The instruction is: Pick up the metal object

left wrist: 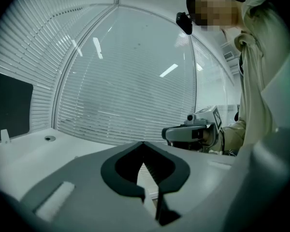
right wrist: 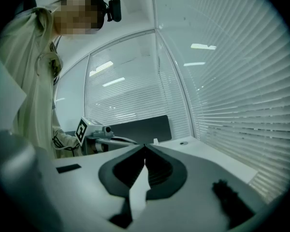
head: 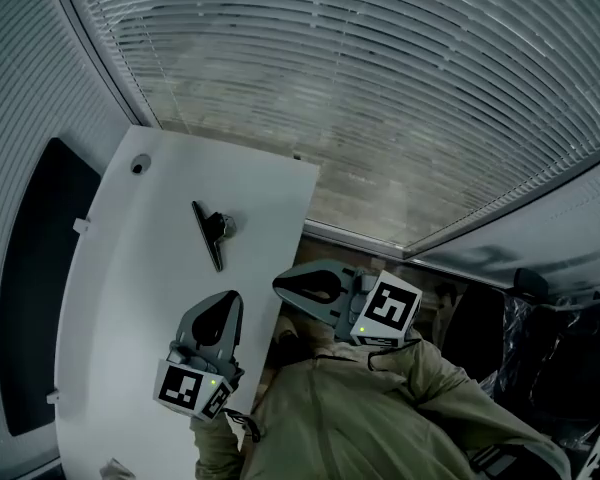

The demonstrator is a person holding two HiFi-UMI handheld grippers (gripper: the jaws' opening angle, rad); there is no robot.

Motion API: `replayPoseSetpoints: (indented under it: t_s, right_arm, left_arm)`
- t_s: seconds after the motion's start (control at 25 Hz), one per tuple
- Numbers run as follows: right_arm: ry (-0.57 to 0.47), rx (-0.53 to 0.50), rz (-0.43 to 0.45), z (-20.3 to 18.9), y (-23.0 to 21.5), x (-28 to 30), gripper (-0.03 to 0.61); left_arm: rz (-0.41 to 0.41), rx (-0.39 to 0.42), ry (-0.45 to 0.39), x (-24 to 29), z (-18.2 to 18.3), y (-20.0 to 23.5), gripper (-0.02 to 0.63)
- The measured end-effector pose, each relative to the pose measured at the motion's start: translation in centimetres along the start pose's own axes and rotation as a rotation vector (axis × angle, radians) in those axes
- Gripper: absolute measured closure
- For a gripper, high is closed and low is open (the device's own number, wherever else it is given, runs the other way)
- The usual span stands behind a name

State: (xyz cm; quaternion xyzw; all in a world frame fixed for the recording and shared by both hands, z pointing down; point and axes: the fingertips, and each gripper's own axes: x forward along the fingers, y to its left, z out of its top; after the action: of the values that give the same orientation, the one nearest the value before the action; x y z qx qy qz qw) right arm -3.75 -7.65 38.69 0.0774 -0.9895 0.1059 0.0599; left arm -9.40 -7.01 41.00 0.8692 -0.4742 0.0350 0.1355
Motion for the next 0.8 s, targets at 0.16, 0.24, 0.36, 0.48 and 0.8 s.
replayPoseSetpoints:
  t_s: [0.16,0.24,0.36,0.48,0.8]
  right_arm:
    - [0.025,0.032,0.004,-1.0,-0.4,2.0,0.574]
    - [0.043,0.042,0.018,-1.5,-0.5,3.1,0.574]
    - [0.062,0.066,0.029,-2.1,-0.9,4.3,0.574]
    - [0.074,0.080,0.038,-2.3,-1.9,5.6,0.574]
    - [0.144,0.124,0.044,-4.2,-5.0,7.5,0.574]
  left_arm:
    - [0.008,-0.037,0.001,-0.2,-0.7,1.8,0.607]
    - [0.019,-0.058,0.002,-0.2,-1.0,2.8,0.607]
    - [0.032,-0.081,0.016,-0.1,-1.8,3.8,0.607]
    - [0.044,-0.079,0.040,0.7,-2.5,5.0,0.607]
    - [0.116,-0.138,0.111,3.6,-5.3,9.2,0.552]
